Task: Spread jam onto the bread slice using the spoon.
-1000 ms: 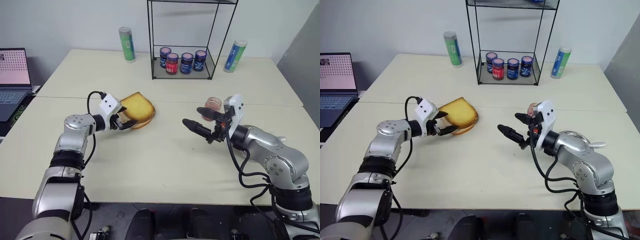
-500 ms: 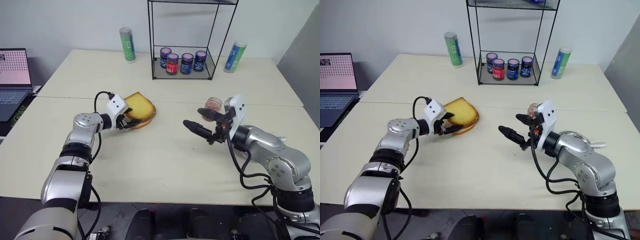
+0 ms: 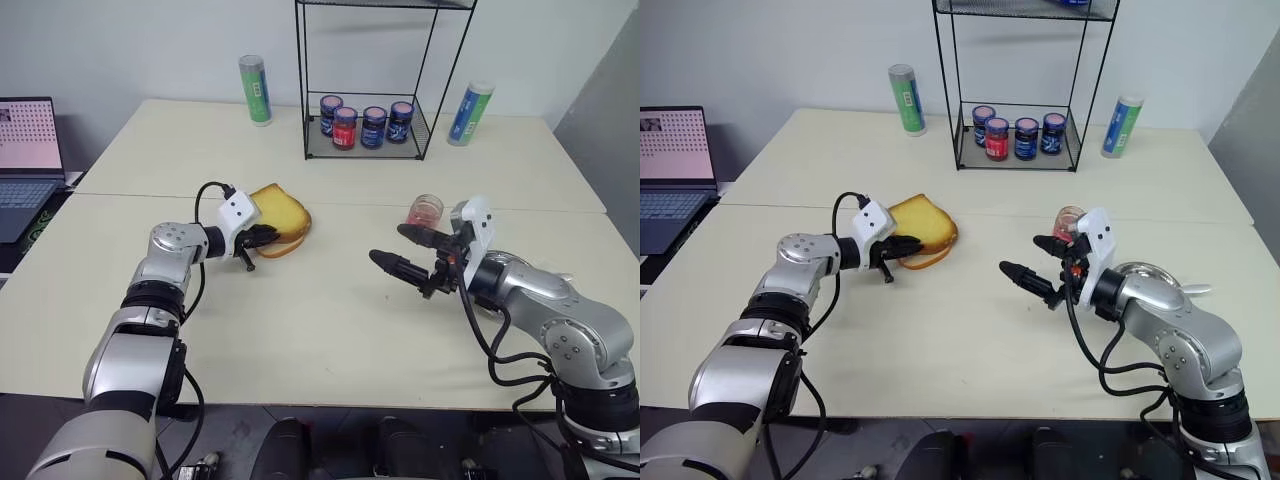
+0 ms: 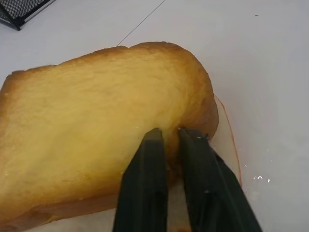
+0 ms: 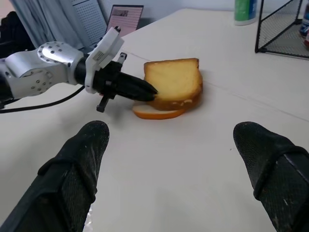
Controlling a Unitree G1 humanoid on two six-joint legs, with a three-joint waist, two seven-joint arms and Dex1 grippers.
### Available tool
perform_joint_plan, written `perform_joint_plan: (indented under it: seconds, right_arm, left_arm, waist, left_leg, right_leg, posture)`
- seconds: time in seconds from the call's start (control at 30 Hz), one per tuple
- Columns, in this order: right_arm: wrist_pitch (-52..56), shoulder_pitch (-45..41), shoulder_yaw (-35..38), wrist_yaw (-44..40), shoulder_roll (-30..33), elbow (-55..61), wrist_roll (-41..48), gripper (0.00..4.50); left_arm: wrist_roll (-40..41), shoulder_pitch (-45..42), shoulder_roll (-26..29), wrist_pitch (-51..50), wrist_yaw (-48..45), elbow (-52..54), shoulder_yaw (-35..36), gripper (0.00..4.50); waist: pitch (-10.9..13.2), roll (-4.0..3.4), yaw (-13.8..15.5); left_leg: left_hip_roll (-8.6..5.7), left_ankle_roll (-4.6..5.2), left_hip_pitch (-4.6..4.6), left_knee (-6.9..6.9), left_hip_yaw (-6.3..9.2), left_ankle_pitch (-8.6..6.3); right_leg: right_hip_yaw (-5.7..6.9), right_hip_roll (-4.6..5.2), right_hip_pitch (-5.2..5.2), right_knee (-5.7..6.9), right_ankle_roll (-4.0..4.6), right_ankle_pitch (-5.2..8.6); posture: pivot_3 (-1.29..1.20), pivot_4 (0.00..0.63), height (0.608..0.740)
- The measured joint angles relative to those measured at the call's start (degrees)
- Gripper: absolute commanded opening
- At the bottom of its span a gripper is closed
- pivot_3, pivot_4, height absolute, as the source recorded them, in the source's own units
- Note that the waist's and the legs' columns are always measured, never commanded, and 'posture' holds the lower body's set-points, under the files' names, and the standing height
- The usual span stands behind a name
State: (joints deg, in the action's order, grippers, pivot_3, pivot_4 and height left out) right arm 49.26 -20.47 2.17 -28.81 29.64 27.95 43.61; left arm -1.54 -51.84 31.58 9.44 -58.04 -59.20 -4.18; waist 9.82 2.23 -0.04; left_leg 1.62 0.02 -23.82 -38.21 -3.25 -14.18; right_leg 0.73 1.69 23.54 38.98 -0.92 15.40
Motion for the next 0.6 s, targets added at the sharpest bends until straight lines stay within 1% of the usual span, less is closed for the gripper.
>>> perform_joint_plan:
  seconds: [0.2,0.33,0.4,0.53,0.6]
  right_arm:
    - [0.16,0.21,-0.01,0.01,0.24,0.6,0.4,4.5]
    - [0.2,0.24,0.03,-0.01,0.76,0.62,0.47,4.5]
    - [0.26,0.4,0.17,-0.15,1.19,0.74,0.58,4.5]
    - [1.25,1.89,3.18,-1.24,4.54,1.3,1.96,4.5]
    - [1.41,2.32,4.31,-1.31,5.65,1.78,2.46,4.5]
  left_arm:
    - [1.8,-0.22,-0.31,-2.44,-0.49,0.24,1.48,0.02]
    - [4.6,-0.13,-0.31,-6.66,-3.81,4.25,2.49,0.02]
    - [6.27,0.26,-0.34,-9.22,-5.7,8.53,2.65,0.02]
    - [11.1,5.24,-0.31,-18.69,-11.53,26.91,1.87,0.02]
    - [11.53,7.01,-0.22,-20.2,-12.14,31.71,0.85,0.02]
  waist:
    - [0.0,0.0,-0.01]
    - [0.01,0.0,0.02]
    - [0.01,0.0,-0.06]
    - [0.01,0.0,-0.09]
    - [0.01,0.0,-0.08]
  left_leg:
    - [0.0,0.0,-0.01,-0.02,0.02,0.0]
    - [0.0,0.0,-0.07,-0.04,0.04,0.0]
    - [0.0,0.0,-0.08,-0.03,0.02,0.0]
    - [0.03,0.0,-0.07,-0.01,0.01,0.0]
    - [0.03,0.0,-0.03,-0.01,0.01,0.0]
  right_leg:
    - [0.01,-0.02,0.0,0.0,0.0,0.0]
    - [0.02,-0.06,0.01,-0.02,0.0,0.0]
    - [0.0,-0.06,0.02,-0.02,0.0,0.0]
    - [-0.06,-0.01,0.01,-0.05,0.0,0.0]
    - [-0.06,-0.01,0.01,-0.04,0.0,0.0]
  posture:
    - [0.0,0.15,0.74]
    - [0.0,0.15,0.74]
    - [0.0,0.15,0.74]
    - [0.0,0.15,0.74]
    - [0.0,0.15,0.74]
